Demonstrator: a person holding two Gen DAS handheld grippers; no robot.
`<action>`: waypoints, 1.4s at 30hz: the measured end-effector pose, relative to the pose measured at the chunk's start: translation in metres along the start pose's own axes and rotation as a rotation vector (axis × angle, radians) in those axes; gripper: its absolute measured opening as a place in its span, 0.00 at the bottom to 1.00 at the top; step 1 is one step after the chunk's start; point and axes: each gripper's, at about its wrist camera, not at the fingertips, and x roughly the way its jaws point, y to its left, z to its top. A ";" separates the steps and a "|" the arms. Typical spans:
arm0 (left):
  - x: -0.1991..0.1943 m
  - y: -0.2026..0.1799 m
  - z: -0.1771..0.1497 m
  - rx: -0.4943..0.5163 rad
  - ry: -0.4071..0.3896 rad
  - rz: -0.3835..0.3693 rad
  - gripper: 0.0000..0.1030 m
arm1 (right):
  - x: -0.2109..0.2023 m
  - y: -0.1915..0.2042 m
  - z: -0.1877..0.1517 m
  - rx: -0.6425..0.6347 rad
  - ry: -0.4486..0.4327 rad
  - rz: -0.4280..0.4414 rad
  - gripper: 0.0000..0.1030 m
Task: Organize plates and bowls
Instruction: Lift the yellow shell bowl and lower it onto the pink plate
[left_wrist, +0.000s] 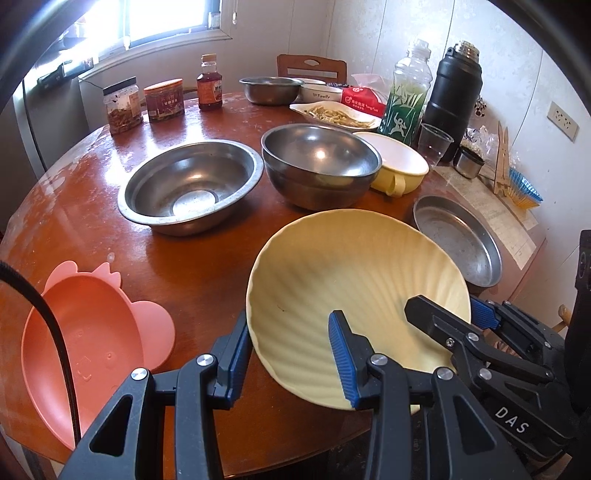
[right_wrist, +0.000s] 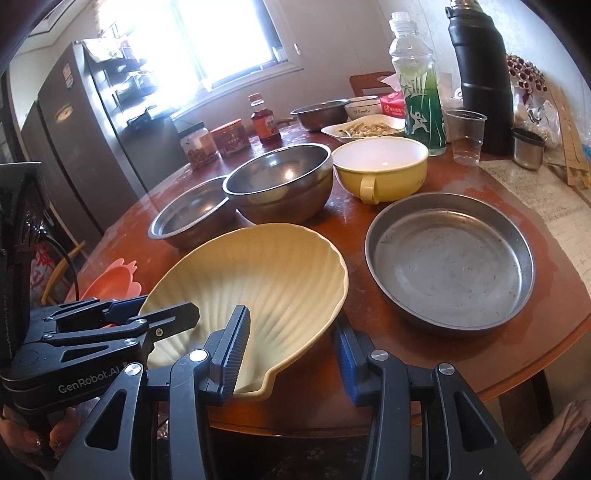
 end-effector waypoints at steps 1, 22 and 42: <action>-0.003 0.001 0.000 -0.004 -0.006 -0.003 0.41 | 0.000 0.001 0.000 -0.003 0.001 0.000 0.44; -0.054 0.069 -0.008 -0.155 -0.126 0.069 0.41 | 0.012 0.072 0.020 -0.140 -0.002 0.100 0.45; -0.091 0.159 -0.037 -0.326 -0.199 0.178 0.41 | 0.047 0.178 0.028 -0.293 0.026 0.225 0.46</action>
